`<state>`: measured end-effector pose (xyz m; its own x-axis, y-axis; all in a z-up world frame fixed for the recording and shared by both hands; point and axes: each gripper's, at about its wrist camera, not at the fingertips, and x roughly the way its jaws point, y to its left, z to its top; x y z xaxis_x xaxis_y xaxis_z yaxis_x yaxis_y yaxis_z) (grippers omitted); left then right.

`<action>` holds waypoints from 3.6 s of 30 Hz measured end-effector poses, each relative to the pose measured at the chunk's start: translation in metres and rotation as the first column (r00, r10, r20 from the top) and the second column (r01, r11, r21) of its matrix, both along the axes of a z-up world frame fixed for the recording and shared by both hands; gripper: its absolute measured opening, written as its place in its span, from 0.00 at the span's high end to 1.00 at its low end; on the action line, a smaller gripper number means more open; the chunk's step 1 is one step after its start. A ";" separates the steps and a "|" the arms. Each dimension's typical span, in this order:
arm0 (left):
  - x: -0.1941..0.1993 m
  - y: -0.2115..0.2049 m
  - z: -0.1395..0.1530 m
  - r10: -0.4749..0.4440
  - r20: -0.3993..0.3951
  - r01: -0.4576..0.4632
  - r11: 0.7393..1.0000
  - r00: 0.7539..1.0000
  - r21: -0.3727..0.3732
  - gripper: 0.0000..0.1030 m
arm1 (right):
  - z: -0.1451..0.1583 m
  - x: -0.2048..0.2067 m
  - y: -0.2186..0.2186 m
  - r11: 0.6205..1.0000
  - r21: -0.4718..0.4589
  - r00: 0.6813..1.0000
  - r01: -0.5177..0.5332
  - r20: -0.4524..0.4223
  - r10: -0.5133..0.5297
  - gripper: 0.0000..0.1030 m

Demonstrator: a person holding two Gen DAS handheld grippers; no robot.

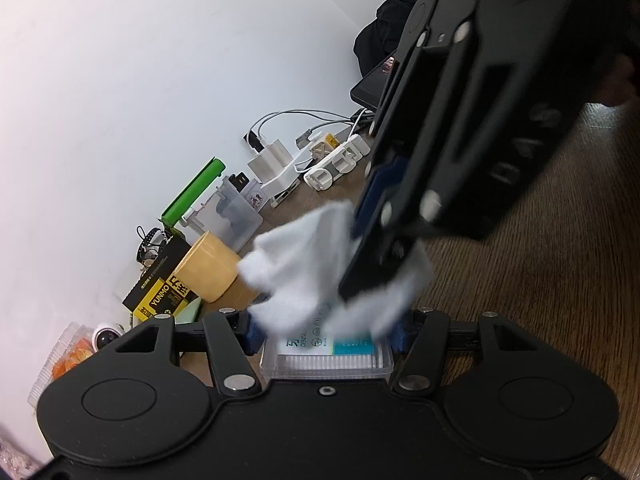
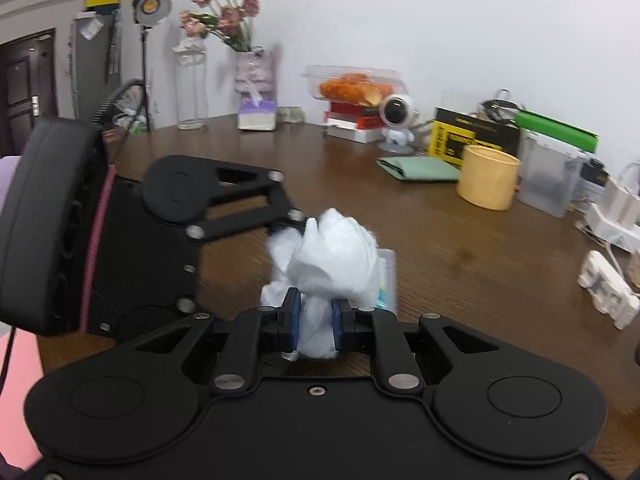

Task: Clean container
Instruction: 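Keep wiping the floss box surface with the right gripper, then continue scrubbing the floss box lid with the wipe in the right gripper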

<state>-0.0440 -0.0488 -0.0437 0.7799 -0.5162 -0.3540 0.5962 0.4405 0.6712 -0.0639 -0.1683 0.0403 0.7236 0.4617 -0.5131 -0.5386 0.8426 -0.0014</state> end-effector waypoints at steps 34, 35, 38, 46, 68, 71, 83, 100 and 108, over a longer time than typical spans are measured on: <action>0.019 0.002 -0.010 0.001 0.004 -0.001 1.000 1.000 0.003 0.46 | -0.009 0.008 -0.004 0.998 0.007 0.998 0.059 -0.001 -0.059 0.82; 0.019 0.002 -0.010 0.001 0.004 -0.001 1.000 1.000 0.003 0.46 | -0.009 0.008 -0.004 0.998 0.006 0.998 0.059 0.000 -0.059 0.82; 0.019 0.002 -0.010 0.001 0.004 -0.001 1.000 1.000 0.002 0.46 | -0.009 0.008 -0.004 0.998 0.004 0.998 0.059 0.000 -0.059 0.82; 0.019 0.002 -0.011 0.001 0.005 -0.001 1.000 1.000 0.003 0.46 | -0.008 0.004 -0.003 1.000 0.009 0.999 0.030 0.015 -0.030 0.81; 0.010 0.005 -0.014 0.001 0.004 -0.001 1.000 1.000 0.002 0.46 | -0.006 0.000 0.006 0.999 -0.034 1.000 -0.013 0.027 0.014 0.81; 0.007 0.006 -0.015 0.000 0.005 0.000 1.000 1.000 0.002 0.46 | -0.006 -0.002 0.003 0.999 -0.033 1.000 -0.006 0.024 0.007 0.81; 0.000 0.008 -0.017 0.000 0.006 0.000 1.000 1.000 0.003 0.46 | -0.007 0.000 0.000 1.000 -0.019 1.000 0.006 0.026 -0.005 0.81; -0.010 0.008 -0.019 0.000 0.011 0.000 1.000 1.000 0.003 0.46 | -0.005 0.003 -0.003 0.999 -0.021 0.999 0.040 0.030 -0.039 0.82; -0.015 0.008 -0.020 -0.001 0.009 0.001 1.000 1.000 0.003 0.46 | -0.009 0.001 0.000 0.999 -0.025 0.999 0.034 0.029 -0.033 0.82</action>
<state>-0.0586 -0.0412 -0.0637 0.7826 -0.5157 -0.3486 0.5905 0.4378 0.6780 -0.0627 -0.1687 0.0312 0.7527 0.4240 -0.5036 -0.5095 0.8596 -0.0378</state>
